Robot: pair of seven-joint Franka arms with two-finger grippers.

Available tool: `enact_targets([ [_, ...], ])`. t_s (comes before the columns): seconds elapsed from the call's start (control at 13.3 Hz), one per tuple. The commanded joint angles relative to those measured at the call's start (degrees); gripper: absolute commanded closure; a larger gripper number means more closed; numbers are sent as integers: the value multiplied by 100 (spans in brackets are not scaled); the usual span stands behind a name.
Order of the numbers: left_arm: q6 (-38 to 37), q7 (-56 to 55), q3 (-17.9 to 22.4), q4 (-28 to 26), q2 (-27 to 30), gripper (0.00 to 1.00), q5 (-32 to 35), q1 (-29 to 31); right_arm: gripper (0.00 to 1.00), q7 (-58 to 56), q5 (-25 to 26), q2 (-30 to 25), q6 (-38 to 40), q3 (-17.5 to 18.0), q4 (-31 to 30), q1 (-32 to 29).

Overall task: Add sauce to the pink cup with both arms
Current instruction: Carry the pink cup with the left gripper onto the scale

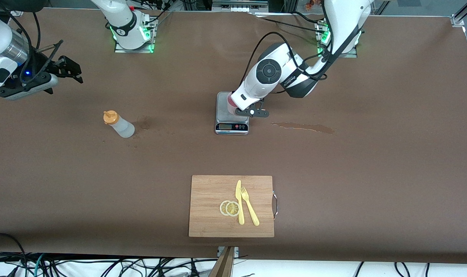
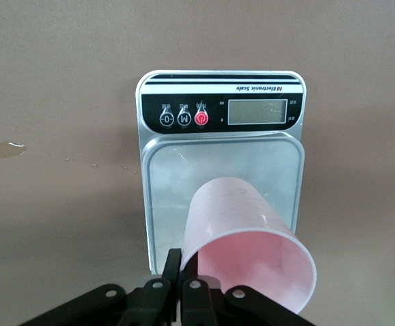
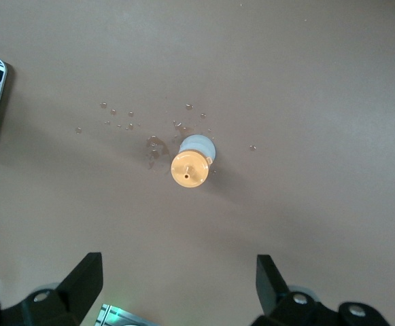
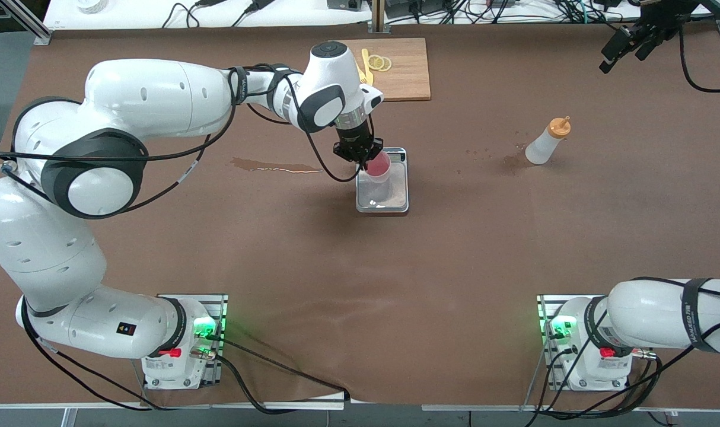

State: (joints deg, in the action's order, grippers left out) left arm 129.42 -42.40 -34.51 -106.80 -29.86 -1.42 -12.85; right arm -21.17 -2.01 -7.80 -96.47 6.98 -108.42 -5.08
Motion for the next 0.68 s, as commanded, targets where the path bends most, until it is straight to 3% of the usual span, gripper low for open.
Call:
enact_targets([
  [0.0, -83, -31, 23, 107, -29, 3, -16, -60, 0, -439, -133, -143, -47, -12, -144, -133],
  [0.3, -601, -58, 14, 124, 514, 0, -86, 45, 0, -985, -150, -108, -39, -249, -188, -178],
  [0.6, -1453, 12, 23, 177, 1507, 0, -95, 545, 0, -2477, -421, -90, 40, -452, -320, -344],
])
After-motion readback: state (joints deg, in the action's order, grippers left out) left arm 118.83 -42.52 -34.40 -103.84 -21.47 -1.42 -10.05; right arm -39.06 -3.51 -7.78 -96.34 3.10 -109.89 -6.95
